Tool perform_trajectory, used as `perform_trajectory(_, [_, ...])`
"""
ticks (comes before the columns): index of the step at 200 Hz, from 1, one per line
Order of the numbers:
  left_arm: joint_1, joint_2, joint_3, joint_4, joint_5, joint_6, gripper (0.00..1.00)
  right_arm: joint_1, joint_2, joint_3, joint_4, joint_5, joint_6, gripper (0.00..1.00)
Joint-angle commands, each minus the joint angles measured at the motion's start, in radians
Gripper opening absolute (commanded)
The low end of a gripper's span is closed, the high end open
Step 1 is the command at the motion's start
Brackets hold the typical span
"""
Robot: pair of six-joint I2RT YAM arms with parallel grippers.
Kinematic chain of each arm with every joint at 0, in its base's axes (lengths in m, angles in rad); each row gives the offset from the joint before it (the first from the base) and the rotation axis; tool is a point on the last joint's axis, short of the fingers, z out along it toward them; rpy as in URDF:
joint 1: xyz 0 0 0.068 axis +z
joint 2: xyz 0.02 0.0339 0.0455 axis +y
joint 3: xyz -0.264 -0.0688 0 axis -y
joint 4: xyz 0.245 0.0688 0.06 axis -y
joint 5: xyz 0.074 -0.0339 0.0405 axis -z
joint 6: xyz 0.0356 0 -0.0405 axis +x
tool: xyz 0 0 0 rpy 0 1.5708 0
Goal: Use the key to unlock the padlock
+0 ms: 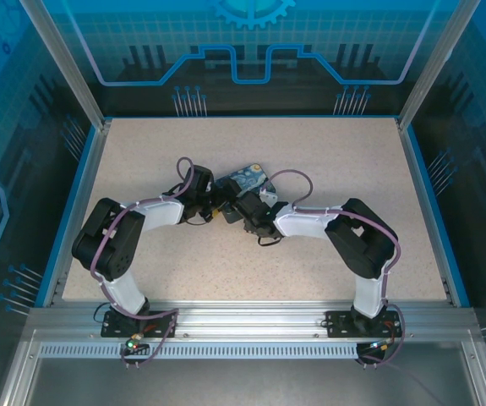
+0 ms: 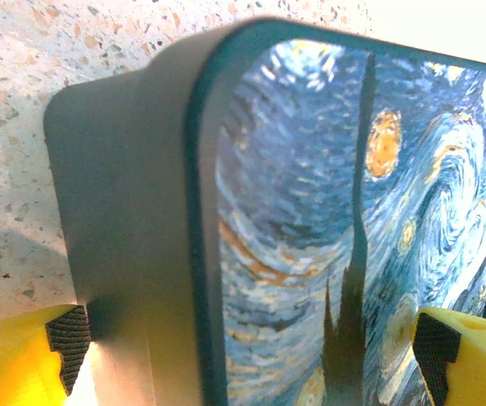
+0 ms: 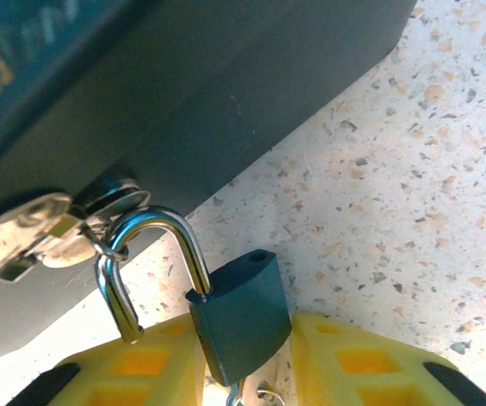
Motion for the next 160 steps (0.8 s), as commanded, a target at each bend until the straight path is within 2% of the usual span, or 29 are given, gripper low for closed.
perform_trajectory(1, [0.004,0.017,-0.017,-0.028,0.027,-0.008,0.99,0.005,0.006,-0.003,0.011,-0.006,-0.017,0.29])
perform_trajectory(86, [0.002,0.017,-0.012,-0.042,0.03,-0.012,0.99,-0.009,-0.024,-0.002,0.028,-0.044,-0.047,0.05])
perform_trajectory(118, [-0.004,0.014,-0.004,-0.082,0.027,-0.035,0.99,-0.029,-0.043,0.012,0.029,-0.091,-0.038,0.02])
perform_trajectory(133, [-0.013,0.008,-0.001,-0.096,0.022,-0.048,0.99,-0.042,-0.031,0.051,-0.021,-0.108,-0.019,0.01])
perform_trajectory(160, [-0.044,0.006,0.008,-0.12,0.002,-0.066,0.99,-0.052,0.034,0.191,-0.227,-0.075,0.065,0.0])
